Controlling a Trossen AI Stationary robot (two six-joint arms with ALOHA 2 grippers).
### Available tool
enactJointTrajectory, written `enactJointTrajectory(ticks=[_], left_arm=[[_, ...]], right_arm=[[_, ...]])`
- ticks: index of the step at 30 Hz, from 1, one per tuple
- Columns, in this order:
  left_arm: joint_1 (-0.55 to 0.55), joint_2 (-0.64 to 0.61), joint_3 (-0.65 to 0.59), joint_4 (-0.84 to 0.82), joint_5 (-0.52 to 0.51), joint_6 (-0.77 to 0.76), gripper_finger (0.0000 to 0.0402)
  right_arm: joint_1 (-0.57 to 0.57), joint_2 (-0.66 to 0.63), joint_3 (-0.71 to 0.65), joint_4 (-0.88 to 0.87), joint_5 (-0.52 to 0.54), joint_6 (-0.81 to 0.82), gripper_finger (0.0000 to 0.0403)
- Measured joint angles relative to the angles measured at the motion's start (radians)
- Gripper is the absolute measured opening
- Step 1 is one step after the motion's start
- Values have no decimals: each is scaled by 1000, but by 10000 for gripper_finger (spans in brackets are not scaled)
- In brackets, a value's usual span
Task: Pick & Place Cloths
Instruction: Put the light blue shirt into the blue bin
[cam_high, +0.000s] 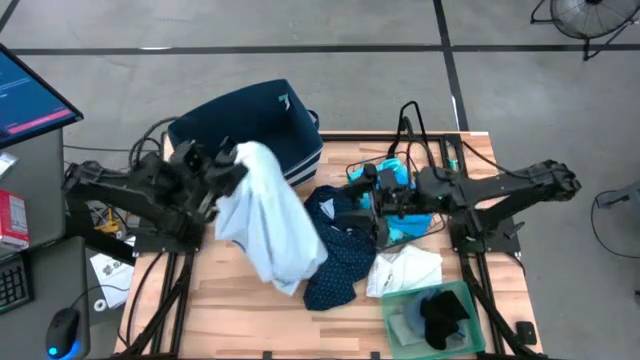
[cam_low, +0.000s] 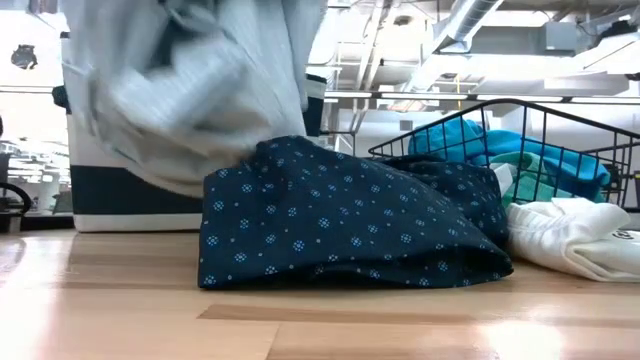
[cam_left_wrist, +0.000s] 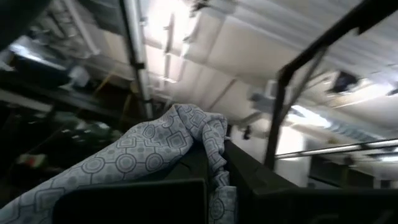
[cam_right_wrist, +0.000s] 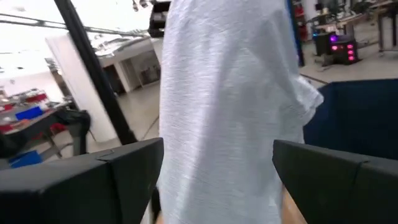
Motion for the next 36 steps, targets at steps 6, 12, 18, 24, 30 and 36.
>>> enactJointTrajectory(ticks=[6,12,18,24,30,36], left_arm=[[98,30,0,-26,-6,-83,4],[127,65,0,-27,47,-136,3],[127,77,0,-29,62,-172,4],[127,77,0,-26,90,-194,5],[125,87,0,-26,131,-278,3],[124,94,-1,-27,217,-406,4]], right_arm=[[-41,72,39,-8,-1,0,298],[-80,191,107,-13,0,1,314],[-87,291,197,-7,-1,-9,346],[-89,392,324,-19,-4,-76,366],[-105,529,492,-119,-5,-107,373],[-129,594,619,-236,-28,-141,370]])
